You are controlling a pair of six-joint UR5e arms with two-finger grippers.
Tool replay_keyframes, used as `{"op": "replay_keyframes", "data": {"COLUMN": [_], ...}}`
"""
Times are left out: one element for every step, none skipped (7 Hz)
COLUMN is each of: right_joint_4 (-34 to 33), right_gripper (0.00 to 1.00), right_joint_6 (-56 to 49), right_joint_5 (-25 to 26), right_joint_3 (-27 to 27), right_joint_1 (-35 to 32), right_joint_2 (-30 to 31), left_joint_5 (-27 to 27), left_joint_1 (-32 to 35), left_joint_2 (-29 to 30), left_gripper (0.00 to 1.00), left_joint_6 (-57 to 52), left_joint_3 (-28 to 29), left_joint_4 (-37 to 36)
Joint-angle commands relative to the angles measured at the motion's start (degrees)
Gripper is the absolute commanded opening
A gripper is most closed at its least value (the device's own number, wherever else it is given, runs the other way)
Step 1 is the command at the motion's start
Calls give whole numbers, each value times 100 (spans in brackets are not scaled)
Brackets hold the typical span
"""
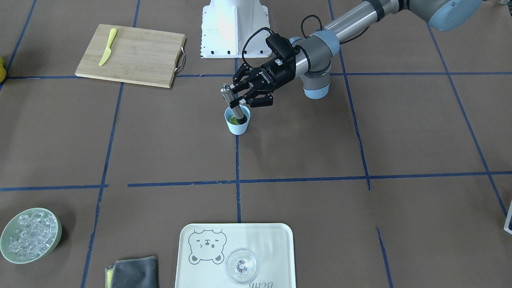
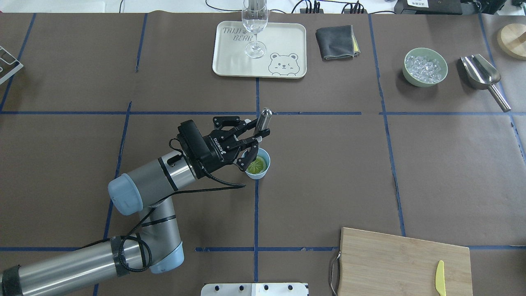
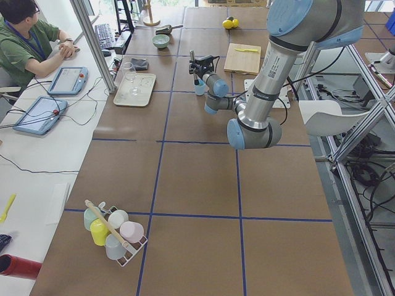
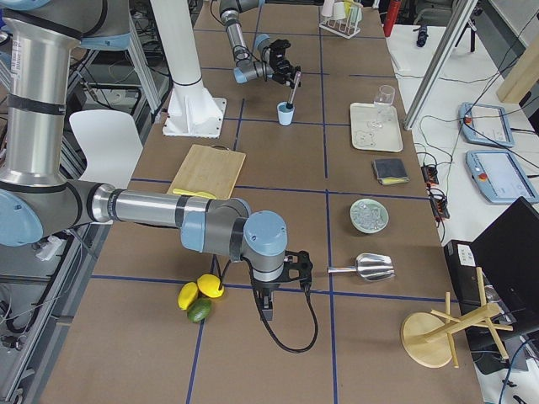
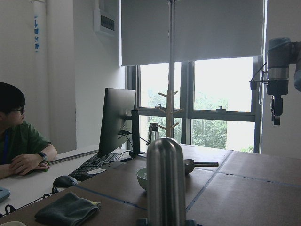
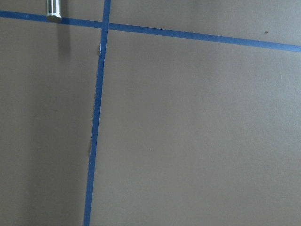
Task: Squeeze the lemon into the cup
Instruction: 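Lower the rod into the cup to press the lemon slice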
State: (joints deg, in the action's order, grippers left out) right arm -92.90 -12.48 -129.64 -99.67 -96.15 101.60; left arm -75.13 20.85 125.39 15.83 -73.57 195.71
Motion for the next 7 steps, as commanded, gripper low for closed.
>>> {"op": "replay_keyframes", "data": {"right_joint_4": [0, 0, 0, 0, 0, 0, -9], "right_gripper": [100, 100, 100, 100, 100, 100, 100], "right_joint_6": [0, -9, -9, 0, 0, 0, 0], "right_joint_5": [0, 9, 9, 9, 0, 9, 0], "right_joint_3": [18, 27, 27, 27, 27, 44, 53], "right_joint_1": [-1, -1, -1, -1, 8, 8, 8], "right_joint_2": [0, 0, 0, 0, 9, 0, 0], "left_joint_5": [278, 297, 392, 385, 385, 376, 358], "left_joint_1": [-229, -265, -309, -310, -301, -249, -126], "left_joint_2": [3, 3, 12, 38, 55, 64, 73], "left_gripper": [0, 0, 0, 0, 0, 0, 0], "left_joint_6": [-1, -1, -1, -1, -1, 8, 34], "left_joint_3": [193, 281, 300, 256, 117, -146, -357], "left_joint_4": [11, 11, 11, 11, 11, 11, -6]}}
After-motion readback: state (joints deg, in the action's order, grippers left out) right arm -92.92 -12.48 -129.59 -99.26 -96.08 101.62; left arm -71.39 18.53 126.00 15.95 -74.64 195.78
